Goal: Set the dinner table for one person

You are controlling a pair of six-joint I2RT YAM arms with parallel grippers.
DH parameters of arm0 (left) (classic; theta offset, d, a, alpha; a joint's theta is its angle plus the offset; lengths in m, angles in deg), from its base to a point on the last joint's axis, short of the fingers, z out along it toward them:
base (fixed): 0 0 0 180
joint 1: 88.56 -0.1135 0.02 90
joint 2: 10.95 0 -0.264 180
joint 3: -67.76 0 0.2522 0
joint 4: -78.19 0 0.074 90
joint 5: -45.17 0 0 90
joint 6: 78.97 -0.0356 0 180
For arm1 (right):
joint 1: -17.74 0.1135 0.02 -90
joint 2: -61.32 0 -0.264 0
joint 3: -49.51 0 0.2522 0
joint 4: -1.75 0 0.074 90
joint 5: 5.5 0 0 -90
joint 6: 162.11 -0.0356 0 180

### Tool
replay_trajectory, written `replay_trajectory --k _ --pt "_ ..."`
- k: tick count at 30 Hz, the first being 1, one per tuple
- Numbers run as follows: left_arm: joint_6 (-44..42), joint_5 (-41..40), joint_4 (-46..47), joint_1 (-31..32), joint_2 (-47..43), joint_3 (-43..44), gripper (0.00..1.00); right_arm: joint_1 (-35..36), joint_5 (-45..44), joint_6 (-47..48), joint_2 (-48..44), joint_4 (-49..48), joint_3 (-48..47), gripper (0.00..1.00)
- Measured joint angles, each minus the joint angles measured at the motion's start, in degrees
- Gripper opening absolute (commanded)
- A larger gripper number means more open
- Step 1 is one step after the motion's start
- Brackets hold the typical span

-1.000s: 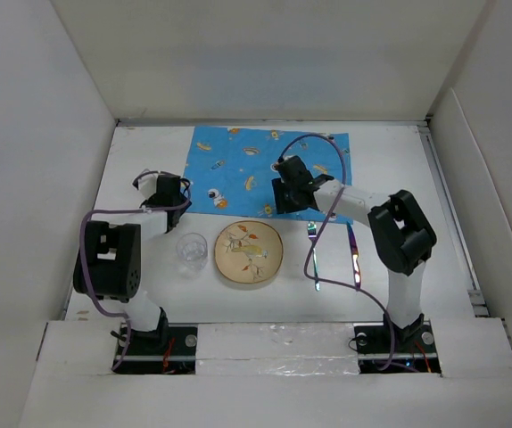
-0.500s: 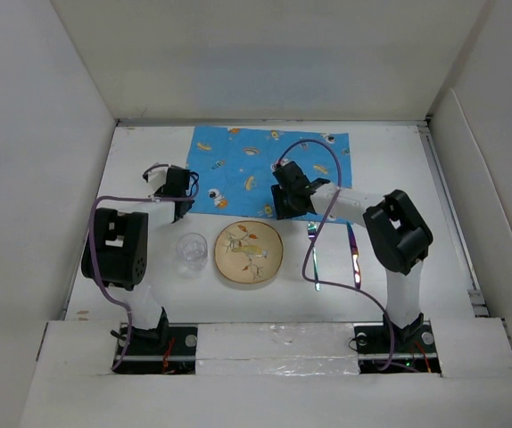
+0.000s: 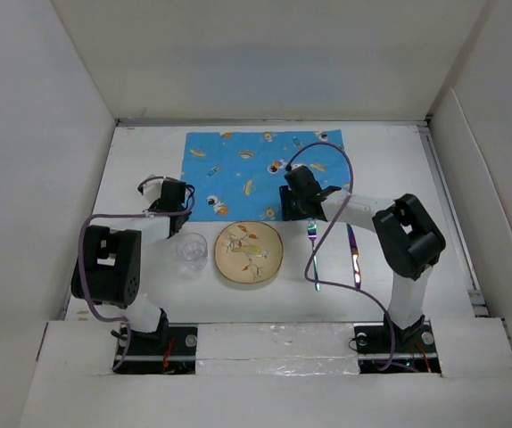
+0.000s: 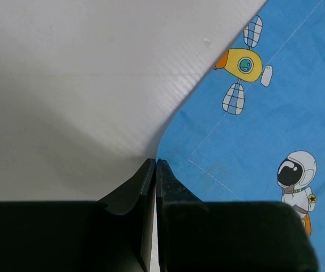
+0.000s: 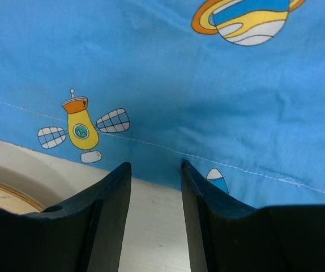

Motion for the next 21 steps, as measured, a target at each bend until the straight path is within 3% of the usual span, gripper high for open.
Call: replay_trajectory --k 9,21 --pt "0.6 1.7 0.7 -1.2 -8.3 -8.3 0.00 4.1 -0.1 -1.8 -5.2 -3.0 7.4 0.46" --pt "0.6 2.2 1.7 -2.0 -9.2 -9.4 0.00 7.1 -2.5 -3.7 -8.0 -1.8 10.2 0.47"
